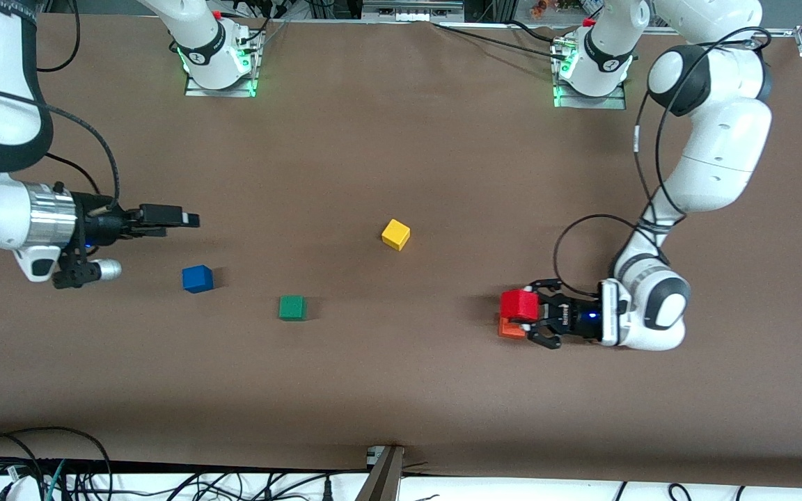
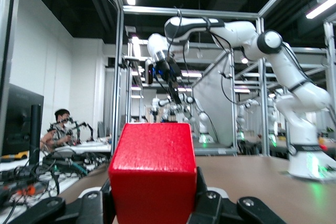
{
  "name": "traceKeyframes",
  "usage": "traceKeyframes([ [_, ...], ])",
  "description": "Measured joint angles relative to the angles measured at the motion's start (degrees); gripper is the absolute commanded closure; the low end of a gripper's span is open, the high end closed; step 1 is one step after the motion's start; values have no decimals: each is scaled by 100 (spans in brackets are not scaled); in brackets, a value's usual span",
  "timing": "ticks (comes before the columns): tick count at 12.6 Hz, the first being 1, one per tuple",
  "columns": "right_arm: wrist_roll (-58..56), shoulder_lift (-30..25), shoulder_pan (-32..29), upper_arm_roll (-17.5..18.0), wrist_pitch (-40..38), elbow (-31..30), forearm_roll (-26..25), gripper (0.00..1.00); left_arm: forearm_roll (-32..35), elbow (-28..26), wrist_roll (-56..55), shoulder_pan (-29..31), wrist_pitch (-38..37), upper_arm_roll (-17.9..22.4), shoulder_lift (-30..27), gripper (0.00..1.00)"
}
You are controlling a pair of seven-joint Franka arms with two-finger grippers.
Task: Pass red block to right arm, stack on blue
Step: 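Carry the red cube toward the middle while the right gripper approaches, then grasp the red cube with the right gripper from the left gripper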
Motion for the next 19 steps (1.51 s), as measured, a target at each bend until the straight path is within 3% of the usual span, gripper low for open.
traceKeyframes([
  [4,-13,493,285,25,593,8,1448,0,-721,44,-11,-761,1055,-146,-185,100],
  [6,-13,621,574,36,1038,10,1872,0,-1009,44,-12,-1017,1740,-395,-264,100],
  [12,20,719,1297,47,1913,17,2129,0,-1441,45,-19,-1517,3917,-1399,-469,100],
  [16,71,873,1331,44,2261,32,2496,0,-1734,45,-35,-1671,4252,-1450,-587,100],
  [19,171,1206,1352,45,2365,368,2610,0,-2004,87,-36,-1864,4558,-1457,-662,100],
])
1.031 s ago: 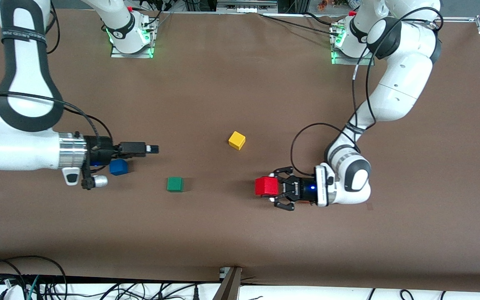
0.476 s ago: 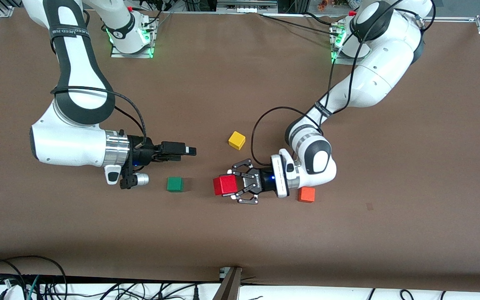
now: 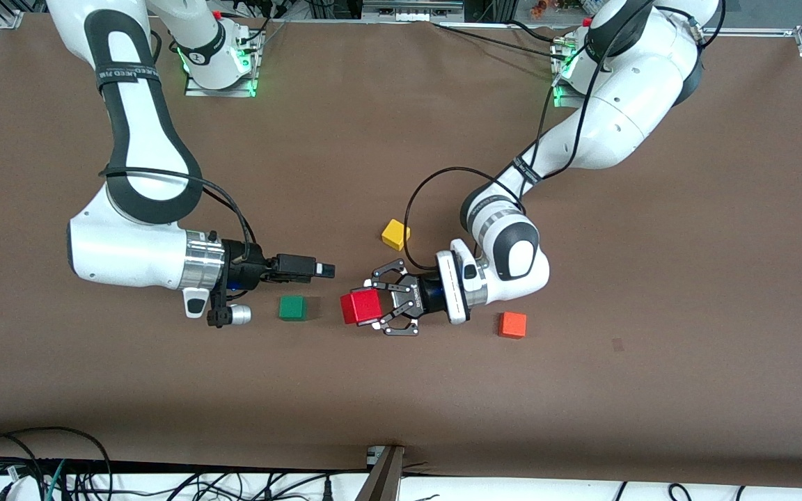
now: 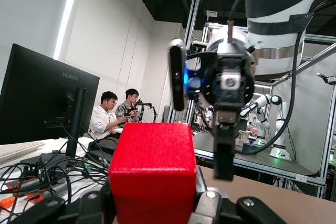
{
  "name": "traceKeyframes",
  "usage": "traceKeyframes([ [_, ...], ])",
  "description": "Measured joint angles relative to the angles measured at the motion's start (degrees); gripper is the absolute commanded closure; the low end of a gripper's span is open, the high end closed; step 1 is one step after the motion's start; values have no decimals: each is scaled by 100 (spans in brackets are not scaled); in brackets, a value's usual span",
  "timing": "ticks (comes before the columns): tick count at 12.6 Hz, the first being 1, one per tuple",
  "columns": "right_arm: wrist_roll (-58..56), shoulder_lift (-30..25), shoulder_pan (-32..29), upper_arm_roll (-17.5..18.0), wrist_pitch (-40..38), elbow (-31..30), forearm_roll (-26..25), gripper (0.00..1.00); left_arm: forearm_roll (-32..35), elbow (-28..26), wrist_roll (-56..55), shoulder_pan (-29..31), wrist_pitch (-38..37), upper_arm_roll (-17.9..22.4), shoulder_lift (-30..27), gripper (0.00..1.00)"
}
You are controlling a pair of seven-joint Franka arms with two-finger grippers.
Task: Pass red block to right arm, stack on blue
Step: 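Grasp the red cube with the right gripper from the left gripper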
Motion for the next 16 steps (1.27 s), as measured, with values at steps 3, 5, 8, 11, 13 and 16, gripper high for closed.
traceKeyframes([
  [3,394,308,53,32,35,525,27,0,-191,73,0,-192,194,-1,-36,100],
  [5,468,355,68,32,37,635,27,0,-195,76,-4,-205,208,0,-42,100],
  [8,469,372,66,31,40,638,27,0,-232,80,-17,-203,215,0,-45,100],
  [11,466,449,63,30,114,664,27,0,-264,81,-19,-203,215,0,-49,100],
  [13,466,502,63,30,142,731,27,0,-264,81,-22,-203,215,-2,-52,100],
  [16,466,510,63,29,148,788,26,30,-264,81,-26,-204,215,-11,-58,100],
])
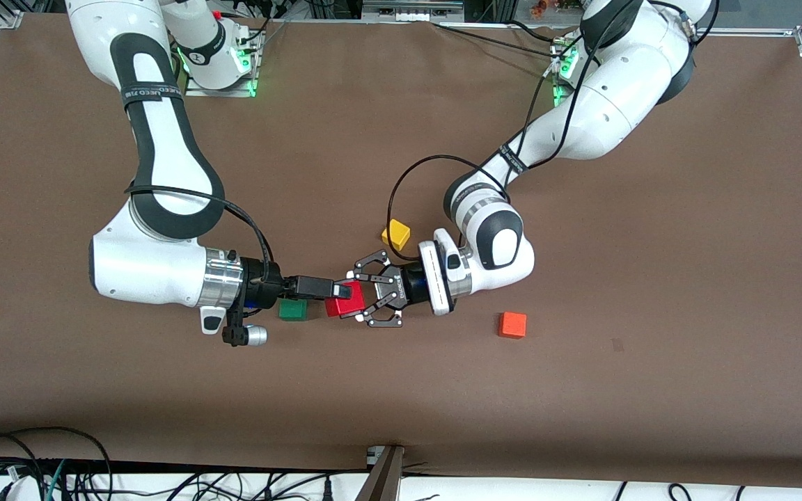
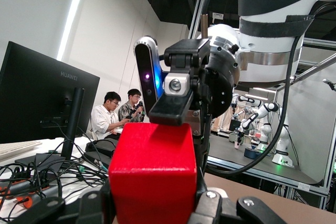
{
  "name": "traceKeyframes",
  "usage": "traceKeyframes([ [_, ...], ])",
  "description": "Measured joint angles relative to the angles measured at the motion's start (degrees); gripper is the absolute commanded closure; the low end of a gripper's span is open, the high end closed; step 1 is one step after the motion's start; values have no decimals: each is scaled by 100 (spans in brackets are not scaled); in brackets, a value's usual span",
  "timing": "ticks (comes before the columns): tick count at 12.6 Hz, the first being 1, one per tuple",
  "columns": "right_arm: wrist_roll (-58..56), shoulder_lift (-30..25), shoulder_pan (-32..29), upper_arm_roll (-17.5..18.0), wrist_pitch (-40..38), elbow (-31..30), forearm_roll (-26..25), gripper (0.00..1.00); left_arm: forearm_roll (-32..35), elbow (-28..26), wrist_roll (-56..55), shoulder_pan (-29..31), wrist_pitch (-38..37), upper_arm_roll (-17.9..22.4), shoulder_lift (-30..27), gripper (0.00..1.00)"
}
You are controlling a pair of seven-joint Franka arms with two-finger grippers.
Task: Pass red block to right arm, stack on blue
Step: 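Grasp the red cube with the right gripper from the left gripper, then open the left gripper and withdraw it while the right gripper carries the cube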
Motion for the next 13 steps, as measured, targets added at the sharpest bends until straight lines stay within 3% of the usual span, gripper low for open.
traceKeyframes([
  [1,-5,0,0,0,0,6,0,58,0,0,-2,0,0,0,-1,100],
  [2,-54,0,0,0,1,13,0,98,-8,0,-5,0,0,-1,-1,100],
  [9,-237,0,-1,1,2,51,16,100,-79,-4,-46,-6,17,-2,1,100],
  [10,-237,0,-1,1,1,51,16,100,-80,-4,-46,-6,17,-2,1,1],
  [13,-237,10,-6,-11,2,51,14,100,-266,12,-38,-3,11,-4,-6,0],
])
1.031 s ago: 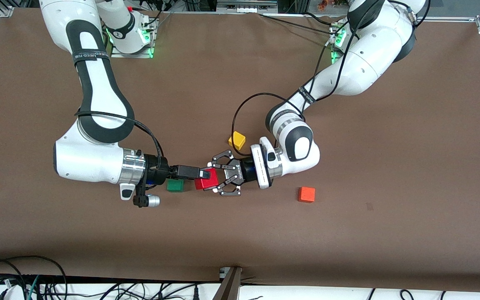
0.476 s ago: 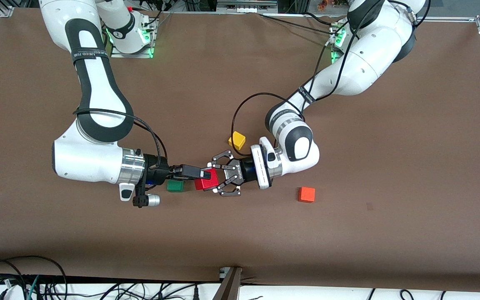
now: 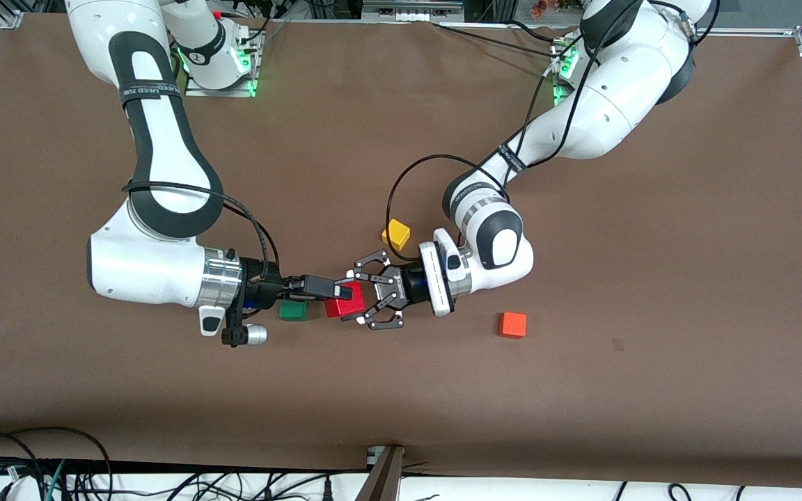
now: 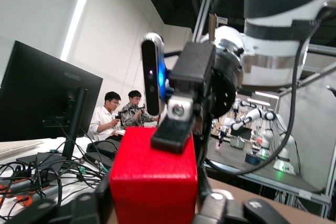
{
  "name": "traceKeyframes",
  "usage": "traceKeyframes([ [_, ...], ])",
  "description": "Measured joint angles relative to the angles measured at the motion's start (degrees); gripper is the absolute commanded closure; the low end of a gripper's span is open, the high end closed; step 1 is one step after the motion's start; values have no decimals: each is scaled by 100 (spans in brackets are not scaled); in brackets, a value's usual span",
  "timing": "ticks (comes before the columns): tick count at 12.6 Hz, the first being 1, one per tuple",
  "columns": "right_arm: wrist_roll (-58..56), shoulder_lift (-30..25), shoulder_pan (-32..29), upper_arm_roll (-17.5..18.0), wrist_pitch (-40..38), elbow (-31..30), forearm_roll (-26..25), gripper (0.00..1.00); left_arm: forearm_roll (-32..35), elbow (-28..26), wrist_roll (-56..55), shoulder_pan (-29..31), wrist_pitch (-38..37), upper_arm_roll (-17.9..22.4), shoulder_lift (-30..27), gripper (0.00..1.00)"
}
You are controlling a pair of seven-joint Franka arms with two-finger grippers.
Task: Pass red block to right arm, stack on blue
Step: 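Open the left gripper and withdraw it while the right gripper carries the cube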
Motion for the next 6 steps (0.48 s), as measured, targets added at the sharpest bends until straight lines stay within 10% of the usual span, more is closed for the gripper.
traceKeyframes([
  [6,-27,5,-88,-71,-49,9,-239,100,-11,-22,13,313,-401,36,-4,0],
])
